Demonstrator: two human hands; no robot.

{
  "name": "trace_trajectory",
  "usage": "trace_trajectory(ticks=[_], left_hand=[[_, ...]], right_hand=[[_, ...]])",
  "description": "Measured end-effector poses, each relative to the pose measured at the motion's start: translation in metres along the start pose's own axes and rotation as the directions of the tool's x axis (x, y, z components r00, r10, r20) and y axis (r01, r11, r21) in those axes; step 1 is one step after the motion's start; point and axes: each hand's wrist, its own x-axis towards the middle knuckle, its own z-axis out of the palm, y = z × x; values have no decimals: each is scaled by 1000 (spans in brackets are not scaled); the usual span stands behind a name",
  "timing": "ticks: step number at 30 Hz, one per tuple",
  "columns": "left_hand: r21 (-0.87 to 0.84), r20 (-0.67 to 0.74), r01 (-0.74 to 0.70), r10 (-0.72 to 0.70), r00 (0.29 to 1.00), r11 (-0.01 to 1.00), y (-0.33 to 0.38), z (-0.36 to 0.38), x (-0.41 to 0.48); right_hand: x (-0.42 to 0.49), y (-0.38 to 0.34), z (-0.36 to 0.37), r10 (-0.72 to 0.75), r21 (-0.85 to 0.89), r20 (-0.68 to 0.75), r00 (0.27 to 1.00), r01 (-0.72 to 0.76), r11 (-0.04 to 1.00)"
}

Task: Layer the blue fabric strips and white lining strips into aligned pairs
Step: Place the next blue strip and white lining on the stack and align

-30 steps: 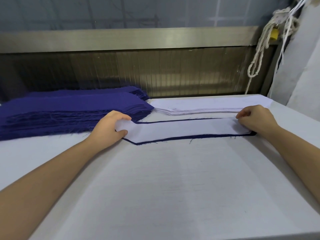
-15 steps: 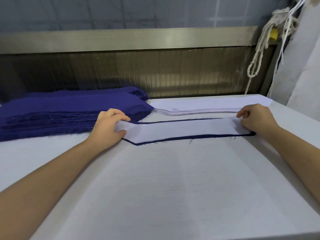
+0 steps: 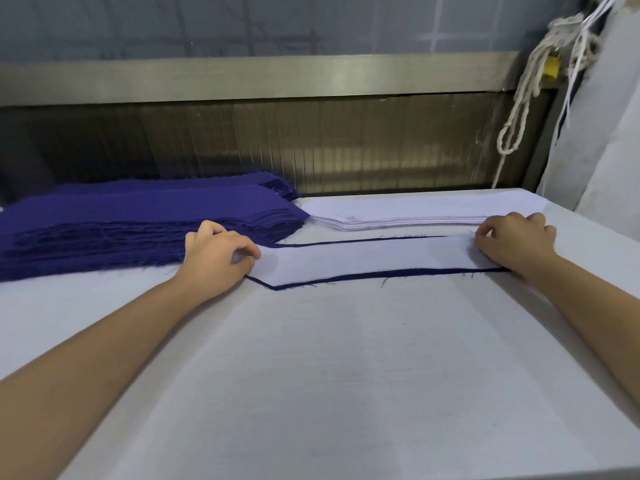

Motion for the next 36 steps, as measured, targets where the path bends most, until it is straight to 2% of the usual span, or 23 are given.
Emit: trace_trajectory(ticks=[3,7,12,16,19,21,25,28,32,36], left_hand=[[-21,-51,-27,26,998,999,-1,-4,8],[-42,-98,4,-8,995,999,0,-6,26],[-22,-113,24,-27,993,999,-3,-6,53],[-218,-103,61,-85,991,974,-6,-10,79],[-376,-106,168,-223,969,911,-10,-17,102],[-416,-71,242,-297,952,877,-14,-19,114],[-293,-15,304,-322,947,907,-27,-13,126],[-195,-80,279,-299,951,940,-37,-7,127],[-171,-160,271,-299,941,947,-54,-10,129],[-167,-103,290,-309,945,942,-59,-3,129]], right_hand=[[-2,-12,0,-93,35,-34,995,94,995],[-2,-43,-3,-247,98,-123,961,259,961],[3,-103,0,-423,167,-113,899,437,884],[11,-163,5,-521,202,-128,844,537,819],[20,-208,12,-558,224,-126,820,572,789],[26,-234,14,-565,263,-135,814,579,772],[42,-279,21,-575,309,-124,809,582,752],[55,-301,25,-614,260,-136,778,626,735],[71,-323,30,-666,182,-117,737,675,715],[81,-331,32,-719,113,-66,692,721,684]])
